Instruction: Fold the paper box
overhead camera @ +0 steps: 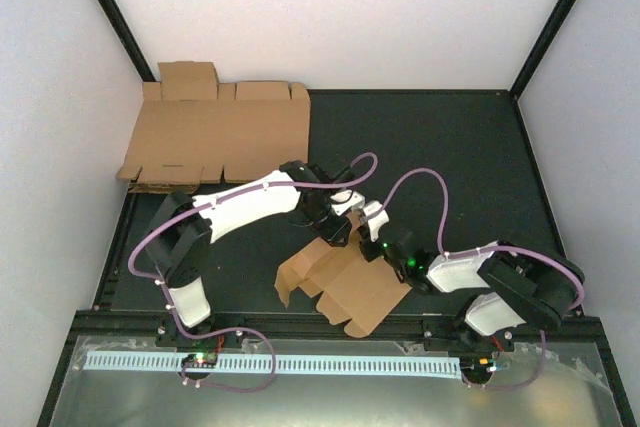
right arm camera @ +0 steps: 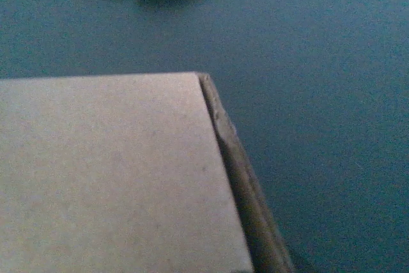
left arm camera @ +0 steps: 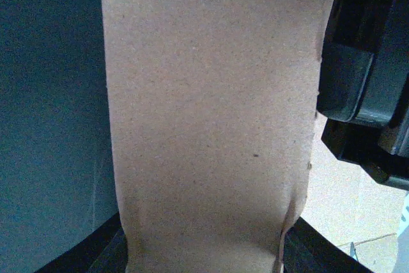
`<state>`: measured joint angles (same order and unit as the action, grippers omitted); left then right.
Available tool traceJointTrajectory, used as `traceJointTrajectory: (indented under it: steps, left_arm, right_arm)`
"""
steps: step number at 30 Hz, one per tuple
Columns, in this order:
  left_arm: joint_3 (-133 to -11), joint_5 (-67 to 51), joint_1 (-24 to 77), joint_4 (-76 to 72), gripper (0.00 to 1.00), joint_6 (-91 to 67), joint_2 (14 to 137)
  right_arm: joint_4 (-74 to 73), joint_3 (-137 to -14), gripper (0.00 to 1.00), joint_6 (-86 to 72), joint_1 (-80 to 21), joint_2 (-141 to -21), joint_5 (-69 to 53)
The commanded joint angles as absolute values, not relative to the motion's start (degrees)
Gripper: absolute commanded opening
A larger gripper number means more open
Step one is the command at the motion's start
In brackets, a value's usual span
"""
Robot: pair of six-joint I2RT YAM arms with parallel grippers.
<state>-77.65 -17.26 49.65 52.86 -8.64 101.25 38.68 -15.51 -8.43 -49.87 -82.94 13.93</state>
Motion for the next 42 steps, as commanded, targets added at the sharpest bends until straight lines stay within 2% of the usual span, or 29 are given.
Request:
traceJointTrajectory:
  steps: [1,4,6,10,15,19,24,29,33,37,42]
  left_arm:
    - [-79.56,-20.98,49.83,51.91,0.45,-9.19,99.16]
    - [-79.79,-20.70,49.57,52.44,0.45,-8.74,98.88]
    - [-79.99,-20.31,49.48,52.91,0.45,-8.47,98.92]
    - [-80.32,-20.31,49.39,53.68,0.46,-8.13,99.29]
    - [-80.03,-20.80,49.44,53.25,0.50,-8.09,98.70]
    - [-79.03,-20.70,49.39,52.27,0.58,-8.24,97.07]
    - [-78.03,-15.52,49.40,49.72,0.74,-9.74,91.58]
    - [-75.95,-9.56,49.42,45.17,0.97,-10.78,80.89]
    - [-74.38,-3.87,49.39,43.97,0.99,-11.64,74.25]
    - [-71.07,1.34,49.39,41.84,0.99,-12.97,65.53]
    - [-66.23,2.62,49.38,37.21,0.99,-15.41,55.96]
  right_arm:
    - [37.41,-16.30,0.22,-5.40,-50.57,-82.85,15.89]
    - [37.02,-16.12,0.22,-5.14,-50.62,-82.66,16.21]
    - [36.52,-16.25,0.10,-5.02,-50.63,-82.47,16.56]
    - [35.88,-16.50,0.02,-5.10,-50.67,-82.34,17.35]
    - [35.65,-16.69,0.02,-5.17,-50.71,-81.66,17.54]
    - [35.34,-16.36,0.04,-5.63,-50.71,-80.26,17.46]
    - [31.53,-17.54,0.04,-7.59,-50.64,-77.98,18.23]
    - [28.57,-18.10,0.02,-10.08,-50.65,-75.16,19.81]
    - [24.77,-20.02,0.02,-12.88,-50.62,-72.49,21.44]
    - [18.40,-22.94,0.02,-22.06,-50.49,-70.01,29.04]
    - [9.44,-28.79,0.02,-27.84,-50.28,-67.75,32.05]
